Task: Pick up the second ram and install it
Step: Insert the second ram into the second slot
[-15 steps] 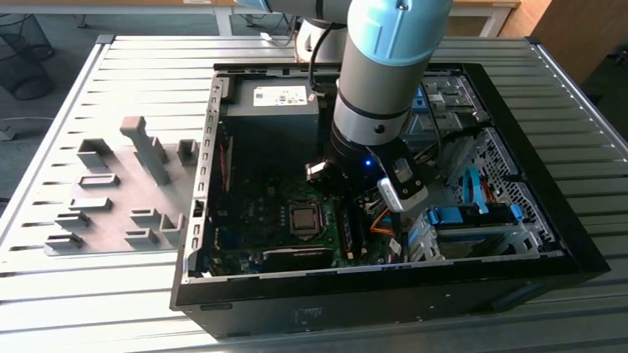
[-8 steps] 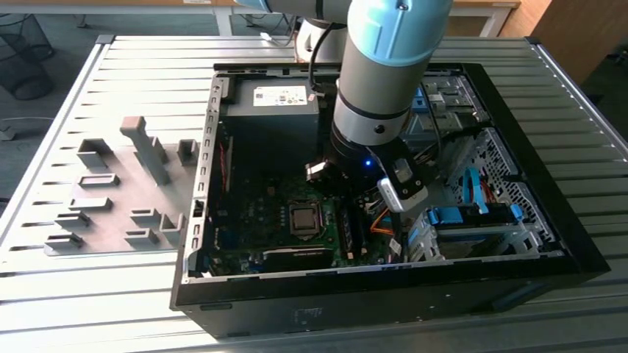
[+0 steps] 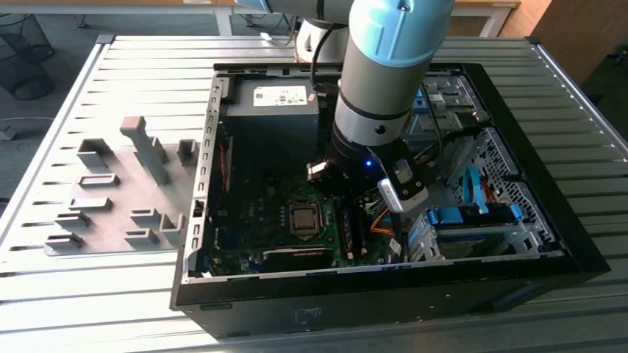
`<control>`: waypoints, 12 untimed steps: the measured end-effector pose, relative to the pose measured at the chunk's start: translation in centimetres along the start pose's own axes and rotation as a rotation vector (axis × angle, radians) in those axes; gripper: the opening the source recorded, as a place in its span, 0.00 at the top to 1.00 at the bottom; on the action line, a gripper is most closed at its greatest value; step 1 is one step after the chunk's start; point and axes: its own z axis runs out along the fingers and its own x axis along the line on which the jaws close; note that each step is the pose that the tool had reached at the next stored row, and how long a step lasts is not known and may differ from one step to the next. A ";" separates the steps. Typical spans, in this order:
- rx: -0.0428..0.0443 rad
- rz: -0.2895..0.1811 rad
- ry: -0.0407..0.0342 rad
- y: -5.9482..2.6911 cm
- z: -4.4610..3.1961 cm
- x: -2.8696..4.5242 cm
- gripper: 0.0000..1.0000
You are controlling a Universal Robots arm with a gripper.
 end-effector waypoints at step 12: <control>-0.0008 0.005 -0.0002 0.00 0.22 -0.03 0.86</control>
